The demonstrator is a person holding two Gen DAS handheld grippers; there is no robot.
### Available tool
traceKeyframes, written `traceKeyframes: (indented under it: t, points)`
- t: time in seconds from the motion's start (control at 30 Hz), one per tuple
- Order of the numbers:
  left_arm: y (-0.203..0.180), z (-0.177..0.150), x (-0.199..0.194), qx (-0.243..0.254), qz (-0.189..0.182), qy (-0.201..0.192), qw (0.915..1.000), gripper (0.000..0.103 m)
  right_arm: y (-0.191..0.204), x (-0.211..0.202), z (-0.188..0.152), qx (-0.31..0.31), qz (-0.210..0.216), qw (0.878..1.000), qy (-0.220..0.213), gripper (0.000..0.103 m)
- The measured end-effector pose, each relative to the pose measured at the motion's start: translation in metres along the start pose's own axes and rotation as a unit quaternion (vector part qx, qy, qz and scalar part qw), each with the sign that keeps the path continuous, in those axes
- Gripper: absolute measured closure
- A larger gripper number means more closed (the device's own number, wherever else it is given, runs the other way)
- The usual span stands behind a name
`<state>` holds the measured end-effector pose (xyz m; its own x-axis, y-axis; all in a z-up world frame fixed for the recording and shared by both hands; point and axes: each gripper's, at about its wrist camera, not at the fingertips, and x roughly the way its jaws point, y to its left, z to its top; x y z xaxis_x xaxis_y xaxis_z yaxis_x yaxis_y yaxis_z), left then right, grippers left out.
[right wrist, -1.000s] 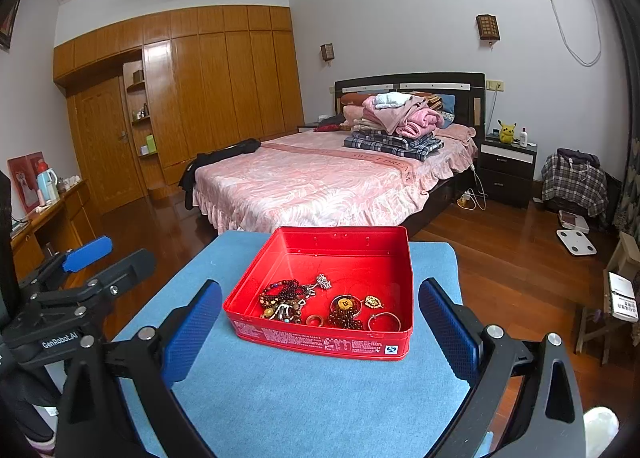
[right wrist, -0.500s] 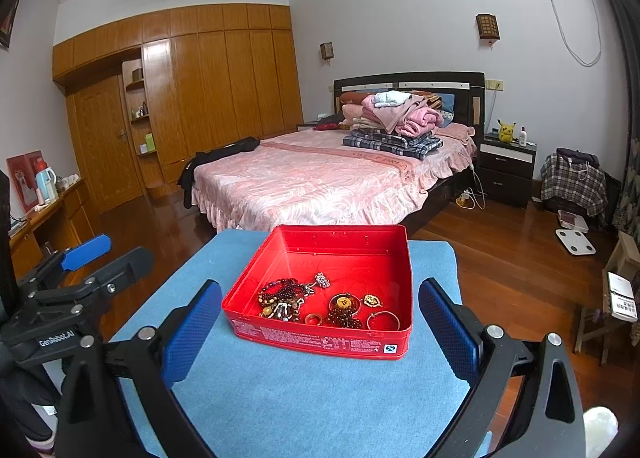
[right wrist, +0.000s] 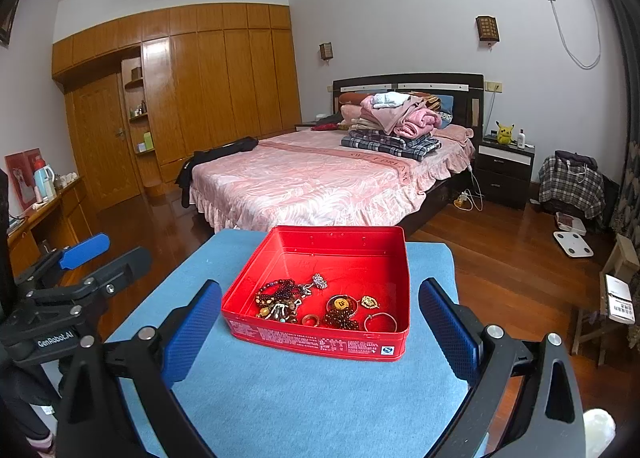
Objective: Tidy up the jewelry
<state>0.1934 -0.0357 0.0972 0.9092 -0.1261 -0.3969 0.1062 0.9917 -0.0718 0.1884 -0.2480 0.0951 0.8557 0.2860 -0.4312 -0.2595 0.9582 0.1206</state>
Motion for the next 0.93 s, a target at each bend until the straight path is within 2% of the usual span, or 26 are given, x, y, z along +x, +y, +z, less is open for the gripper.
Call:
traceKeyframes:
  t: [0.93]
  points:
    - [-0.005, -0.005, 0.0022, 0.001, 0.0, 0.001, 1.0, 0.007, -0.0069, 0.0015, -0.0052, 0.003, -0.003, 1.0, 0.004, 0.006]
